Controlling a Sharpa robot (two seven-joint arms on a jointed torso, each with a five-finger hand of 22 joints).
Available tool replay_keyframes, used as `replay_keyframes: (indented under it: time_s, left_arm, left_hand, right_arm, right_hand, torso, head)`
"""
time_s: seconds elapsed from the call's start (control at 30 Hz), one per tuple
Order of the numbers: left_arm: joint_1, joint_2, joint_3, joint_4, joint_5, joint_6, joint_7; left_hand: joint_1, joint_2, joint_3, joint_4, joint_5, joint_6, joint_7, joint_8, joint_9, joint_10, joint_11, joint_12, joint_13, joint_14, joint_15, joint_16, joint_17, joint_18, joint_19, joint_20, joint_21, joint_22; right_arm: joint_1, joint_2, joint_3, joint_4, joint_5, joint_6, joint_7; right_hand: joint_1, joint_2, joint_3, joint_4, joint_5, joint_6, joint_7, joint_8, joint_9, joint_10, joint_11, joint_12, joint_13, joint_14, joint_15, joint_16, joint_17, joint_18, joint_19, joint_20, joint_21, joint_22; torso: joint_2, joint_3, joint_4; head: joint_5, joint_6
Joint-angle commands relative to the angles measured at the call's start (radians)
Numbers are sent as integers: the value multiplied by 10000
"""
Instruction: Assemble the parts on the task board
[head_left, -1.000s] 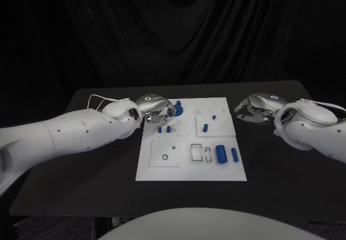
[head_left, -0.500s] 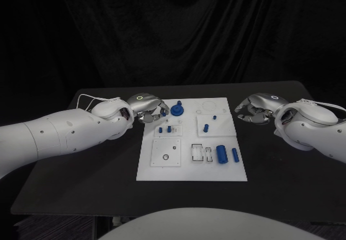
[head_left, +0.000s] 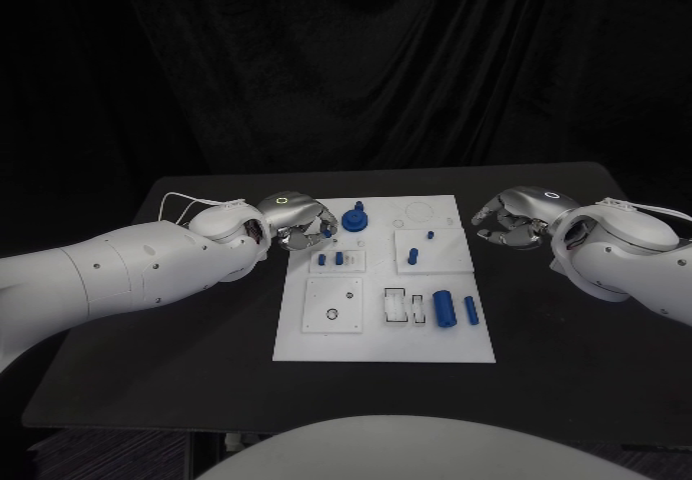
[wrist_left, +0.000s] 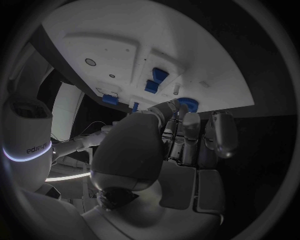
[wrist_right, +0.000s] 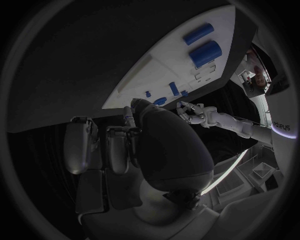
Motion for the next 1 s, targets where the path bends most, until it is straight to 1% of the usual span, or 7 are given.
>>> replay_keyframes:
  time_s: [0.03, 0.07, 0.2, 0.3, 0.53, 0.73, 1.0]
  left_arm:
    - [-49, 91, 9, -60, 10, 95, 2]
    - [-67, 128, 9, -96, 10, 101, 3]
    - [-149, 261, 9, -240, 10, 74, 11]
    - [-203, 335, 10, -332, 10, 65, 5]
    - [-292, 437, 10, -453, 10, 126, -24]
    - [-327, 551, 10, -564, 10, 130, -34]
    - [-341, 689, 10, -689, 10, 41, -45]
  left_hand:
    - [6, -102, 62, 21, 30, 47, -9, 31, -16, 91, -4, -64, -17, 17, 8, -3, 7, -103, -3, 8, 45, 1656]
    - [6, -102, 62, 21, 30, 47, -9, 31, -16, 91, -4, -64, -17, 17, 8, -3, 7, -103, -3, 8, 45, 1656]
    - [10, -97, 78, 18, 47, 39, -11, 17, -27, 97, -5, -79, -33, 18, 8, -7, -1, -103, -2, 8, 43, 1656]
    - [11, -95, 82, 17, 50, 39, -11, 14, -29, 100, -6, -82, -36, 24, 8, -5, 4, -100, -11, 8, 33, 1653]
    - [9, -90, 89, 18, 61, 37, -11, 6, -35, 110, -7, -88, -45, -1, 7, -26, -38, -100, -11, 8, 30, 1652]
    - [6, -91, 93, 19, 67, 29, -11, -5, -43, 117, -5, -94, -52, 7, 7, -23, -30, -100, -10, 8, 30, 1653]
    - [16, -75, 113, 12, 88, 26, -14, -21, -56, 130, -7, -105, -66, 30, 5, -15, -7, -104, 9, 7, 45, 1659]
  right_arm:
    - [-23, -18, 6, 2, -10, 83, -96]
    - [-23, -19, 6, 2, -10, 84, -95]
    - [-23, -14, 6, 6, -10, 82, -90]
    - [-23, -10, 6, 6, -10, 83, -89]
    - [-23, -22, 6, -1, -9, 87, -98]
    - [-23, -2, 6, -12, -9, 95, -94]
    - [-23, 9, 6, -19, -9, 93, -93]
  right_hand:
    - [-32, -20, 65, -6, 41, 74, -1, -42, -11, 740, 43, -44, 2321, 986, 24, -43, 2474, 86, 4, 16, -60, 1887]
    - [-32, -20, 65, -6, 41, 74, -1, -42, -11, 740, 43, -44, 2321, 986, 24, -43, 2474, 86, 4, 16, -60, 1887]
    - [-32, -20, 65, -6, 41, 74, -1, -42, -11, 740, 43, -44, 2321, 986, 24, -43, 2474, 86, 4, 16, -60, 1887]
    - [-32, -20, 65, -6, 41, 74, -1, -42, -11, 740, 43, -44, 2321, 986, 24, -43, 2474, 86, 4, 16, -60, 1887]
    - [-32, -20, 65, -6, 41, 74, -1, -42, -11, 740, 43, -44, 2321, 986, 24, -43, 2474, 86, 4, 16, -60, 1887]
    - [-32, -20, 65, -6, 41, 74, -1, -42, -11, 740, 43, -44, 2321, 986, 24, -43, 2474, 86, 4, 16, -60, 1887]
    - [-32, -20, 65, -6, 41, 74, -1, -42, -11, 740, 43, -44, 2321, 986, 24, -43, 2474, 86, 4, 16, -60, 1887]
  torso:
    - [7, -7, 0]
    - [9, -10, 3]
    - [11, 15, -9]
    - [15, 18, -23]
    - [-5, 25, -4]
    - [-6, 12, -35]
    - [-3, 11, -23]
  head:
    - [-9, -1]
    - [-2, -1]
    - [14, -1]
    - [2, -1]
    - [-24, -1]
    - [20, -1]
    - [-21, -1]
